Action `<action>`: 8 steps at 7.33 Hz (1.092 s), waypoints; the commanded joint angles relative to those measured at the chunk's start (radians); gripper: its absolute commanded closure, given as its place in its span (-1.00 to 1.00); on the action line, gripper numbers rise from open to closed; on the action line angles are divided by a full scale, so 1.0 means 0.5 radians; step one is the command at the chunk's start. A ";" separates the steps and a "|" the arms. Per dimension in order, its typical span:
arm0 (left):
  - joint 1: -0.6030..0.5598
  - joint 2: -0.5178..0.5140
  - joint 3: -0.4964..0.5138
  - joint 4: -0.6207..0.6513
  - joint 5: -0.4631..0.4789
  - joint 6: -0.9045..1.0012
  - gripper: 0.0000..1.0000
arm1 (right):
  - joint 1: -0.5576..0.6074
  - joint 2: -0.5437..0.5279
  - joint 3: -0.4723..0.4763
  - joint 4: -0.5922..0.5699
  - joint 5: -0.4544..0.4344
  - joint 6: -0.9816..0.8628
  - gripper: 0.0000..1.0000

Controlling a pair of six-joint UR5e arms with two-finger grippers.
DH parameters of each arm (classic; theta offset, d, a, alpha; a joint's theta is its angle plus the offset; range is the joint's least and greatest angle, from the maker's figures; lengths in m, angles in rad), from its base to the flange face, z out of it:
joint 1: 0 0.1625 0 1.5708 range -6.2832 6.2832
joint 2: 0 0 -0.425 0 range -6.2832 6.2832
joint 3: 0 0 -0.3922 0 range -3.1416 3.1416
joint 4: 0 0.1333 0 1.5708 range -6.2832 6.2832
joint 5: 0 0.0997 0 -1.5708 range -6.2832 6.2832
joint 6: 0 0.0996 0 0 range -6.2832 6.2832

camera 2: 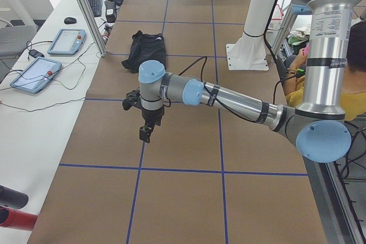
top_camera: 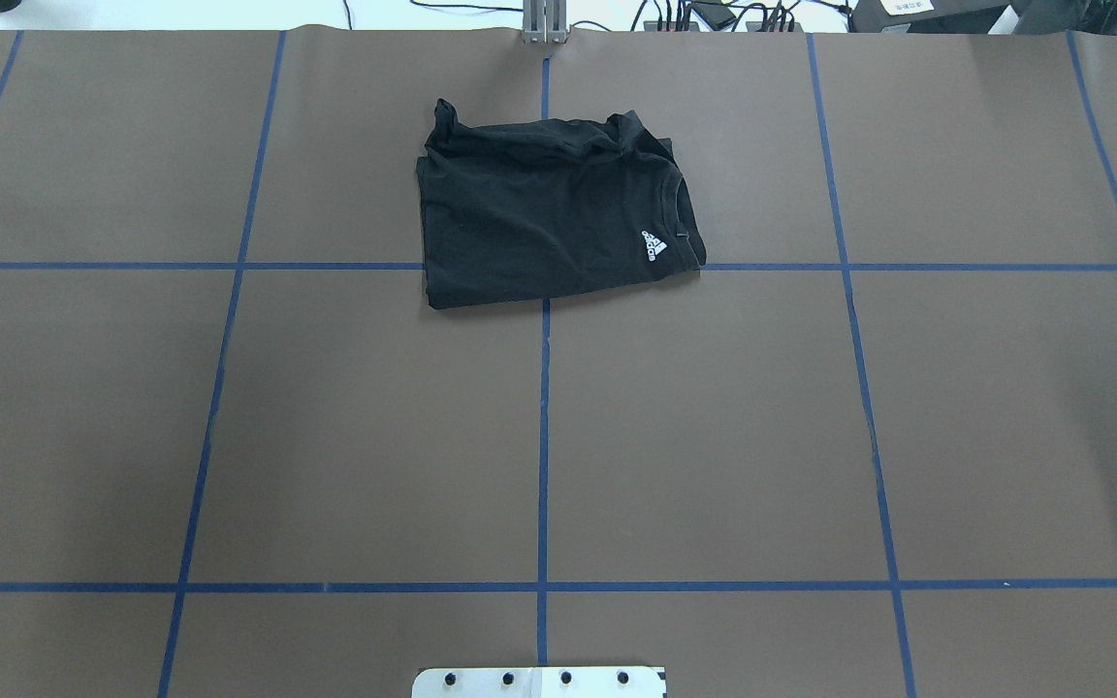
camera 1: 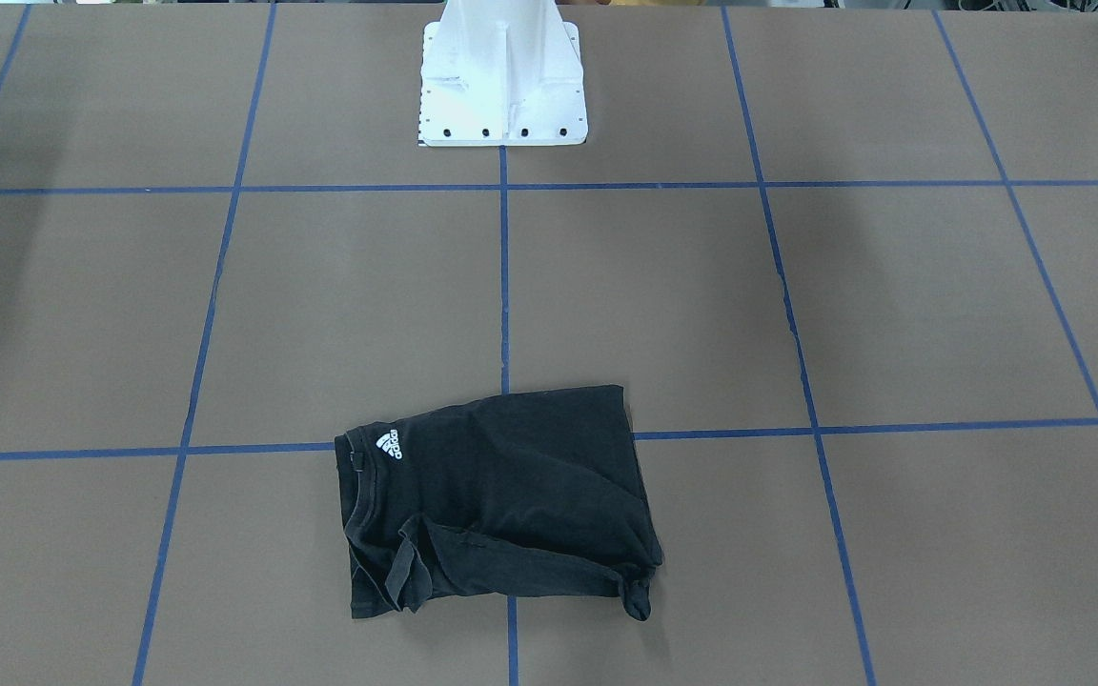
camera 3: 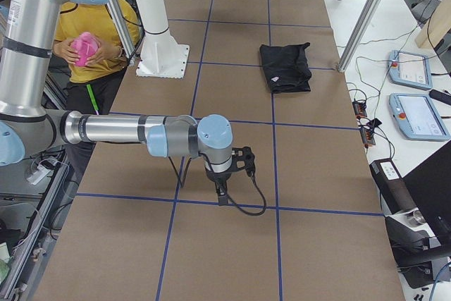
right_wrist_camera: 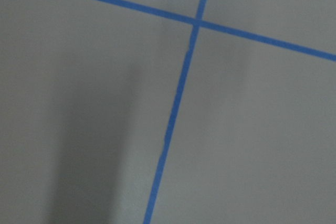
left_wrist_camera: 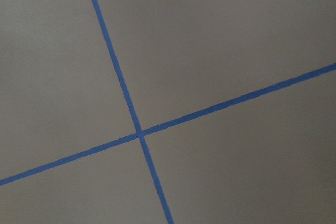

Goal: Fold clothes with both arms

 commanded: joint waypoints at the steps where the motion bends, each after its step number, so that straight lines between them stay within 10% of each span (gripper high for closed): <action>1: -0.016 0.113 -0.022 0.006 0.016 0.004 -1.00 | 0.083 -0.079 -0.011 0.008 -0.010 0.000 -1.00; 8: -0.114 0.342 -0.056 -0.110 -0.146 -0.012 -1.00 | -0.015 0.047 0.032 0.002 -0.013 0.297 -1.00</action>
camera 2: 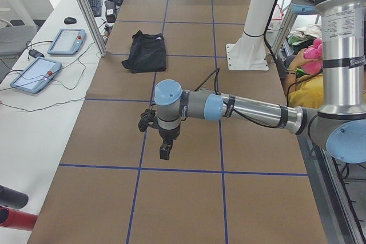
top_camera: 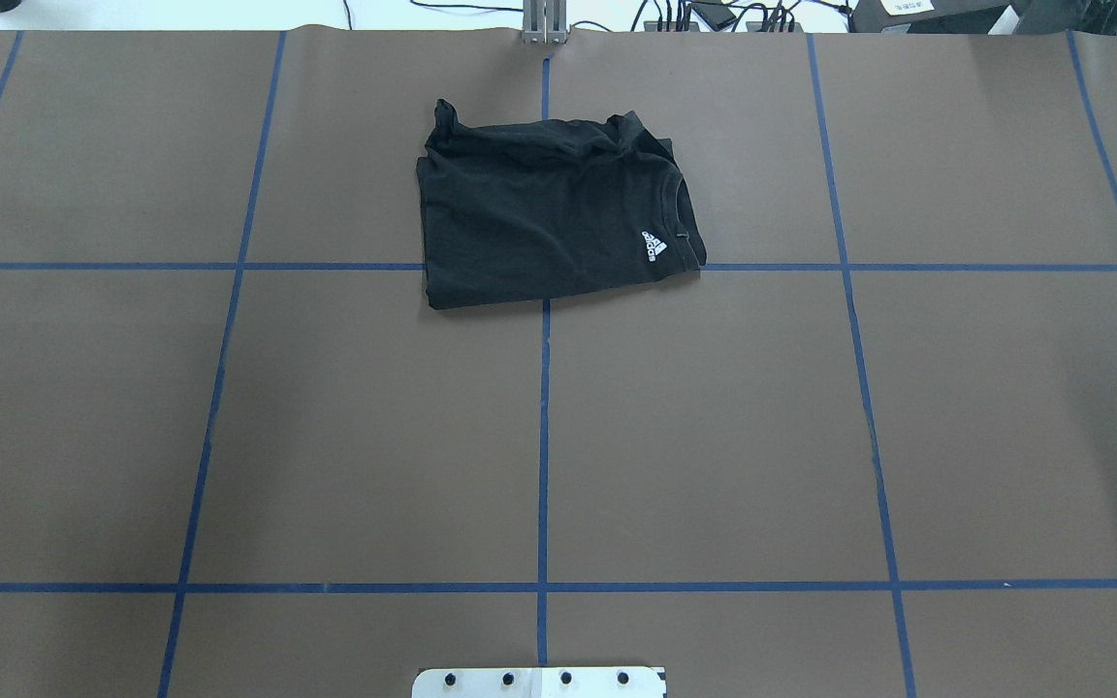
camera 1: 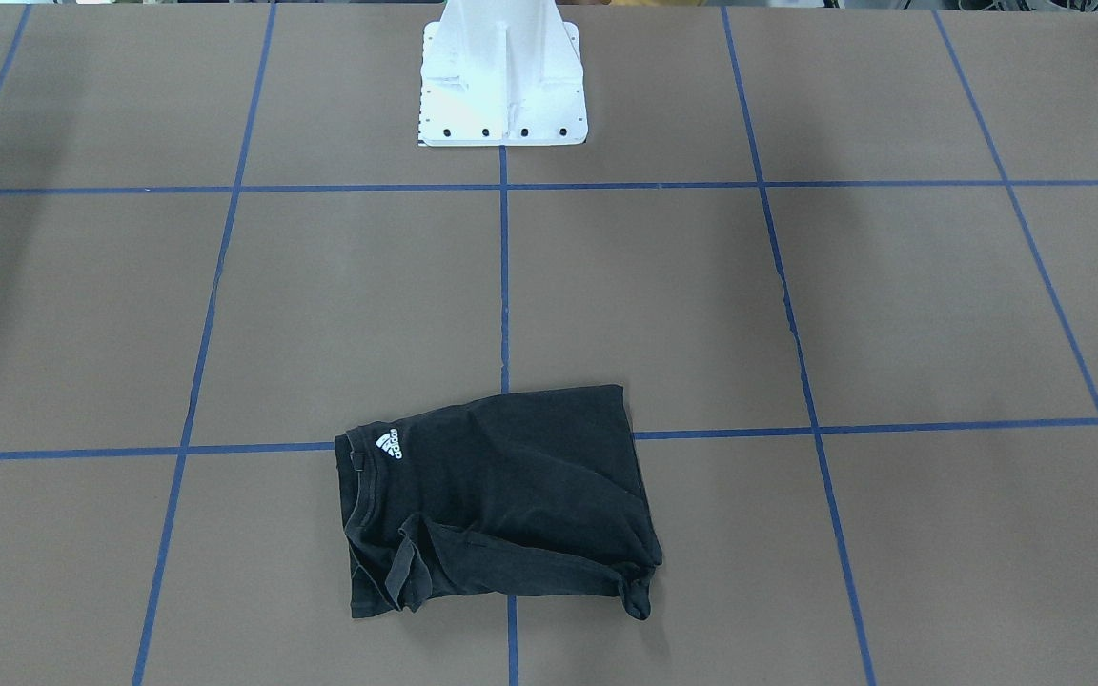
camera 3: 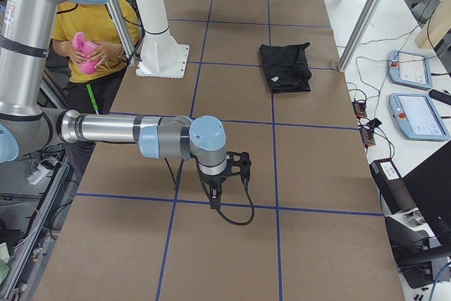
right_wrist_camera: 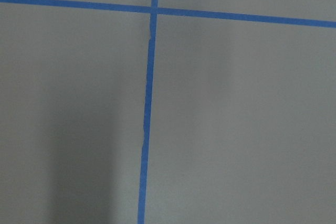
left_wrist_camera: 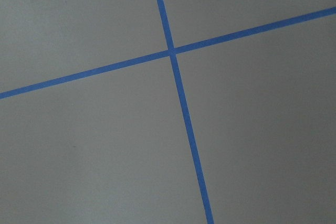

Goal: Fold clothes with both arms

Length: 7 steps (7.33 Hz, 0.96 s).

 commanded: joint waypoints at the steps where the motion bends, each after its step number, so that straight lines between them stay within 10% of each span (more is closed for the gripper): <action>1: -0.065 0.167 0.007 -0.179 -0.154 0.158 -1.00 | -0.024 0.014 -0.002 0.003 0.002 0.017 -1.00; 7: -0.219 0.208 0.000 -0.199 -0.232 0.153 -1.00 | -0.024 0.014 -0.008 0.009 0.017 0.023 -1.00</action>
